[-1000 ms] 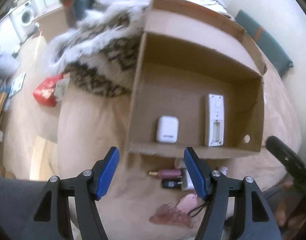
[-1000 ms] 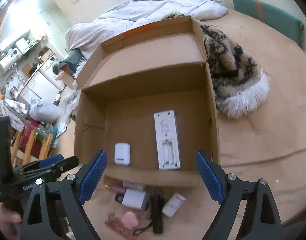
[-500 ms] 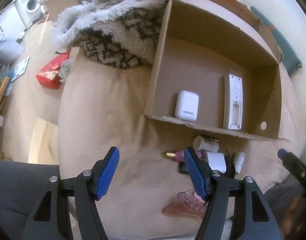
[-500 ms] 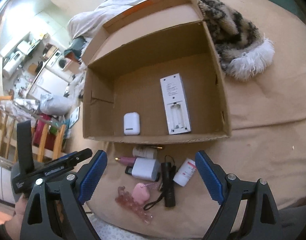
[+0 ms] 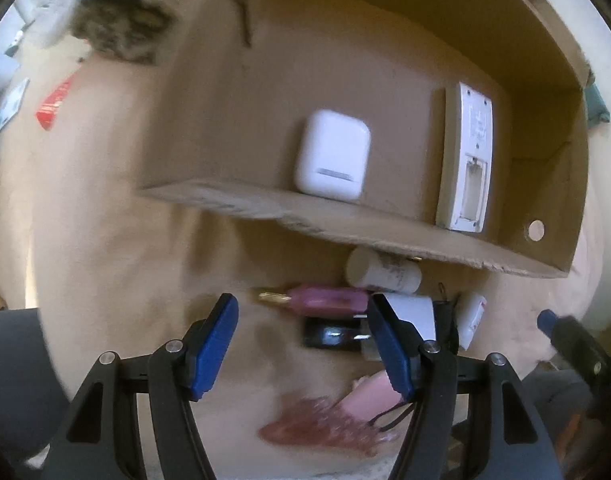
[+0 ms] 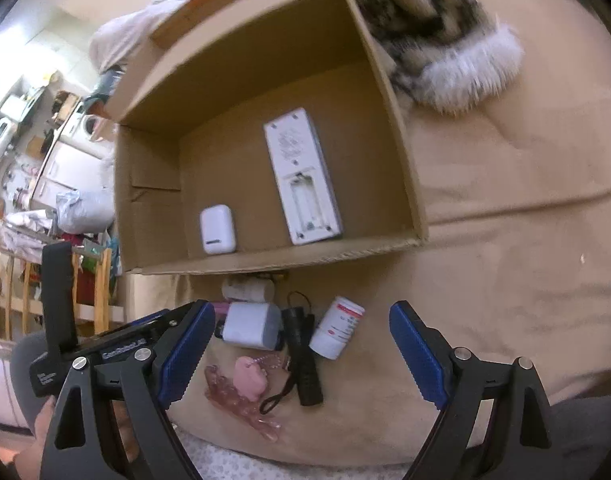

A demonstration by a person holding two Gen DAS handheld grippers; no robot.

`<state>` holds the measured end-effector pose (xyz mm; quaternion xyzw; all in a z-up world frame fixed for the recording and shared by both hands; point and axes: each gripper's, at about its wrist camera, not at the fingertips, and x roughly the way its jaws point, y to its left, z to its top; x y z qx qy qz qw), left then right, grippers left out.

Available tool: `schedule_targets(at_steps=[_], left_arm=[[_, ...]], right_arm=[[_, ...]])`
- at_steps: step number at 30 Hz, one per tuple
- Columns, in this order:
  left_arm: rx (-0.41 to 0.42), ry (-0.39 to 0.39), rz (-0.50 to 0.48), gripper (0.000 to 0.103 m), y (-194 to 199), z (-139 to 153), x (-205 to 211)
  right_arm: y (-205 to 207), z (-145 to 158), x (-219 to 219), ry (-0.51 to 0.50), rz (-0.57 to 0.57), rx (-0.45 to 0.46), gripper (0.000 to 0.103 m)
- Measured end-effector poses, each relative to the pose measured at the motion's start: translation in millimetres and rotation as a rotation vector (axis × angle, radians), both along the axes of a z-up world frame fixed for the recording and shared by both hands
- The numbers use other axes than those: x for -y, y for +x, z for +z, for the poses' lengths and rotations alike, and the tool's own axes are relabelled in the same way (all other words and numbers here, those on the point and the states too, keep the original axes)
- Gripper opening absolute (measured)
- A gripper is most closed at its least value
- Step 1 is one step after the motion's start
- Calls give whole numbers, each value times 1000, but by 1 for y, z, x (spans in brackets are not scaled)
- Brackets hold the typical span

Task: Organize rigid objects
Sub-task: 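Withdraw both open tools from the box back toward the item pile, then grasp the pink bottle with the left tool while the right tool grasps the white pill bottle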

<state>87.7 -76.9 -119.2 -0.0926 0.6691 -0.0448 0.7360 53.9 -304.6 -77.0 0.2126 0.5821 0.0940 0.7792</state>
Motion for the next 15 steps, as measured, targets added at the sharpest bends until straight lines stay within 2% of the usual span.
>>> schedule_targets(at_steps=[5, 11, 12, 15], left_arm=[[-35, 23, -9, 64, 9, -14, 12], [-58, 0, 7, 64, 12, -23, 13], [-61, 1, 2, 60, 14, -24, 16], [-69, 20, -35, 59, 19, -29, 16]], right_arm=[[3, -10, 1, 4, -7, -37, 95], [9, -13, -6, -12, 18, -45, 95], [10, -14, -7, -12, 19, -51, 95], [13, -21, -5, -8, 20, -85, 95]])
